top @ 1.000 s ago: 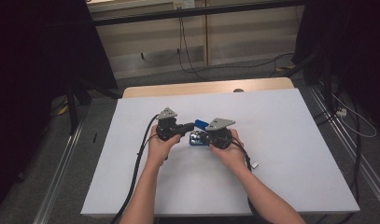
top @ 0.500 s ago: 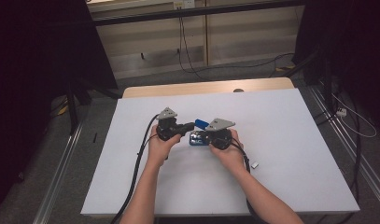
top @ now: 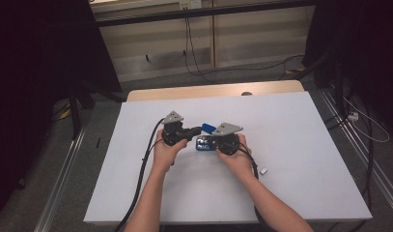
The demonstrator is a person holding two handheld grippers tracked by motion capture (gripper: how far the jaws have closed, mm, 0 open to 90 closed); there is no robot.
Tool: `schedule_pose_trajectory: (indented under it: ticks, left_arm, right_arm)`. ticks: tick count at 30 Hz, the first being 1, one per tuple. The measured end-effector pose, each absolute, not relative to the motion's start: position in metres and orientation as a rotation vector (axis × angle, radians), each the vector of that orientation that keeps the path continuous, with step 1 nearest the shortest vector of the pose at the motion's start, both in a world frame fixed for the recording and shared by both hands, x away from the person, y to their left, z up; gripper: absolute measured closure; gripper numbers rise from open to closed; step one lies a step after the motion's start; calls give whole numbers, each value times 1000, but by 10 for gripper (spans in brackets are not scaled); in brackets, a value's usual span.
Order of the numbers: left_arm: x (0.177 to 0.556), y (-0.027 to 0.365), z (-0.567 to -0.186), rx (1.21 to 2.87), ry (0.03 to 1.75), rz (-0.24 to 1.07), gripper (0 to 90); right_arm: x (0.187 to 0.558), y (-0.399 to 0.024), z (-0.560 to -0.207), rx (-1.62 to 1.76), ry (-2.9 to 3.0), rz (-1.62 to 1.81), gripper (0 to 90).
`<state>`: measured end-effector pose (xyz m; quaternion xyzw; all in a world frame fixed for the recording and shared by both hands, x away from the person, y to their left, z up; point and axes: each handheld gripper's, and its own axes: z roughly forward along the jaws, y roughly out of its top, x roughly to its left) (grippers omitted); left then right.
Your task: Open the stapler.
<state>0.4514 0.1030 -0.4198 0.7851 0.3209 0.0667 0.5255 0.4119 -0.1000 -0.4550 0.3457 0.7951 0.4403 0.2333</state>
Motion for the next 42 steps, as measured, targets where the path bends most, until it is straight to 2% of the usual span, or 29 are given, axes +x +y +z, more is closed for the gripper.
schedule_pose_trajectory:
  ticks: [7,18,42]
  left_arm:
    - [450,103,-415,1865,756,172,900]
    - [453,103,-427,1898,778,136,894]
    - [458,93,-452,1987,807,198,900]
  right_arm:
    - [411,-98,-454,956,2161,1225,900]
    - [410,-99,-450,931,2138,1208,900]
    - [406,-96,-452,894,2159,1163,900]
